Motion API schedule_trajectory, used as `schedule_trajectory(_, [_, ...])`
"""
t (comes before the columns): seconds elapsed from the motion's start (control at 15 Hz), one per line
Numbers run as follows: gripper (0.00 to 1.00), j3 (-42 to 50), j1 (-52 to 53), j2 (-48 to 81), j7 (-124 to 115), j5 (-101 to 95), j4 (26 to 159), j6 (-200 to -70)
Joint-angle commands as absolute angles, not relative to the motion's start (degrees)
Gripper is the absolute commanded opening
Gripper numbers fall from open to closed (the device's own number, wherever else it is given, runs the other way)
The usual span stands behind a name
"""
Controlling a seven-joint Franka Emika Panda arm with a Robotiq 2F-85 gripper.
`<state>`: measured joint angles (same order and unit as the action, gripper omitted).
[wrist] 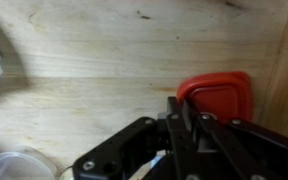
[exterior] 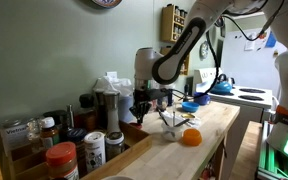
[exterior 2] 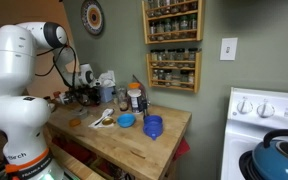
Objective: Pick up the red lid and put it on the upside down clear container
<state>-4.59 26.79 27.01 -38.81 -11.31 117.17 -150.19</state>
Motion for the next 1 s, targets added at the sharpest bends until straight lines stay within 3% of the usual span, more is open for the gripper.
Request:
schedule_trajectory(0.0, [0.0,-2.4,26.3,22.7,-39.5,-11.7,120.4,-147.8])
schedule_trajectory(0.2, [0.0,-0.5,25.8,17.0,-41.9,-13.0,124.3,-148.9])
schedule_trajectory(0.33, [0.0,-1.6,24.8,20.7,-40.3,-12.6,120.4,-148.5])
schedule_trajectory(0.4, [0.25,-1.6,24.4,19.4,-40.3,-12.7,121.2,-148.5])
schedule_trajectory(0.53, [0.33,-3.8,23.7,20.1,-35.8,-12.0,121.4,-149.8])
schedule_trajectory(0.93, [0.77,-4.9,24.9,20.9,-31.8,-11.8,121.6,-152.5])
